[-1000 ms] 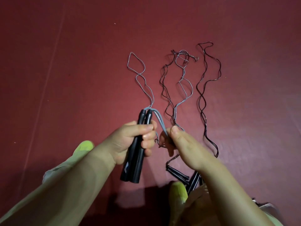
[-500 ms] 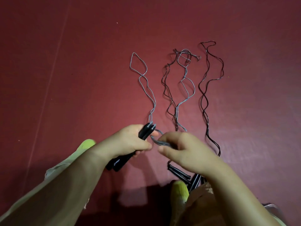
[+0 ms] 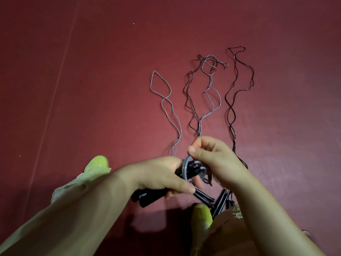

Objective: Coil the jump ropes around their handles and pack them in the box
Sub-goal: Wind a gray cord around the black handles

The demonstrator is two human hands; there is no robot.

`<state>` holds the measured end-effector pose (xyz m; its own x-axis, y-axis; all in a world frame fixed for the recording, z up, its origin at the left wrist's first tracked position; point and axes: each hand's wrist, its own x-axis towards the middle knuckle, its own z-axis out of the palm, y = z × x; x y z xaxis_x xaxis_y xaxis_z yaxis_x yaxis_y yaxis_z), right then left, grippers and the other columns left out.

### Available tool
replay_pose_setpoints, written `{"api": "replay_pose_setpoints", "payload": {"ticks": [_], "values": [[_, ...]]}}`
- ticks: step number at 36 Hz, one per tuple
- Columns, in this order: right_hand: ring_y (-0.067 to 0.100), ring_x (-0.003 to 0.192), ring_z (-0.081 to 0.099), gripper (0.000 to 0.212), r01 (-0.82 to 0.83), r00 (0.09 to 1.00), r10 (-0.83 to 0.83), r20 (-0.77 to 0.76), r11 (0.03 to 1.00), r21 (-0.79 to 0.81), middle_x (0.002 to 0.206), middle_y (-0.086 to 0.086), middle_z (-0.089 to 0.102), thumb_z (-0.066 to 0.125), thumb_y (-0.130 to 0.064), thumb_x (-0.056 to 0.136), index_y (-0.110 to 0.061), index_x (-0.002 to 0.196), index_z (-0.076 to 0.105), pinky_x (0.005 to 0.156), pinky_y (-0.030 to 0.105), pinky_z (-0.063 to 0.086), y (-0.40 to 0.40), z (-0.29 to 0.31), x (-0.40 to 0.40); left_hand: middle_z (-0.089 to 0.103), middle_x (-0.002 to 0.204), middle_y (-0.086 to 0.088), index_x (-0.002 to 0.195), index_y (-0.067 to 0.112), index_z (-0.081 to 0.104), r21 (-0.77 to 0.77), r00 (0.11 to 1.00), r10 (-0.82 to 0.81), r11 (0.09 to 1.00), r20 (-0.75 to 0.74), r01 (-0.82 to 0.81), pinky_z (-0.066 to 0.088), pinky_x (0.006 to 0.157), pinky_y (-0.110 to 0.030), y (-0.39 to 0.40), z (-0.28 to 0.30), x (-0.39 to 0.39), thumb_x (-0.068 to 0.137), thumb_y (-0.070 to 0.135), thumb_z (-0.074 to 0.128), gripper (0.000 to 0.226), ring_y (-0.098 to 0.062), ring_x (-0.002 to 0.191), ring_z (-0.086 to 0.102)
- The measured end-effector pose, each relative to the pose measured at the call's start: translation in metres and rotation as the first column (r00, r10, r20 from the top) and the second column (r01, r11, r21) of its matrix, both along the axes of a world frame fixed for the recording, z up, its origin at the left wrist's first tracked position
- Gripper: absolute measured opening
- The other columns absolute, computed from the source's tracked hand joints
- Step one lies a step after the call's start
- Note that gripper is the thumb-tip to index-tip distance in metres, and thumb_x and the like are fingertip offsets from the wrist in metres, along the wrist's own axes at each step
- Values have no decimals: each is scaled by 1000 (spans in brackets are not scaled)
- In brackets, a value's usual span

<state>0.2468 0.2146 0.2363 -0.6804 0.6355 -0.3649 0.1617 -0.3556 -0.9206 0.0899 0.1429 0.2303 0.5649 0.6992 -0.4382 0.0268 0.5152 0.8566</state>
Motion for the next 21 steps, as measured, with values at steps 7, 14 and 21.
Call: {"api": "replay_pose_setpoints", "payload": {"ticks": [7,14,21], "values": [[14,45,28,34,53,999,-53,5,998,45,55,25,42,51,-35,87,-5,73,55,42,21,21,-1,-1,-4,46,53,4,93,12,60,-101,959,174,983,222,-155,41,50,-24,-2,-3,-12,70,26,66,28,-10,46,43],[2,44,33,30,-30,999,32,-8,986,162,54,-7,58,49,-21,94,4,96,64,41,12,28,-1,-1,-2,45,54,5,86,11,48,-147,935,264,961,236,-235,41,46,-22,-1,-3,-18,67,31,66,34,-8,43,42],[1,60,53,21,-24,981,-61,186,907,421,64,-8,63,56,-32,85,-19,72,65,61,16,42,-1,-8,-5,42,54,3,83,15,49,-133,917,384,920,109,-370,36,44,-23,2,-1,-12,78,16,60,12,-9,43,39]]}}
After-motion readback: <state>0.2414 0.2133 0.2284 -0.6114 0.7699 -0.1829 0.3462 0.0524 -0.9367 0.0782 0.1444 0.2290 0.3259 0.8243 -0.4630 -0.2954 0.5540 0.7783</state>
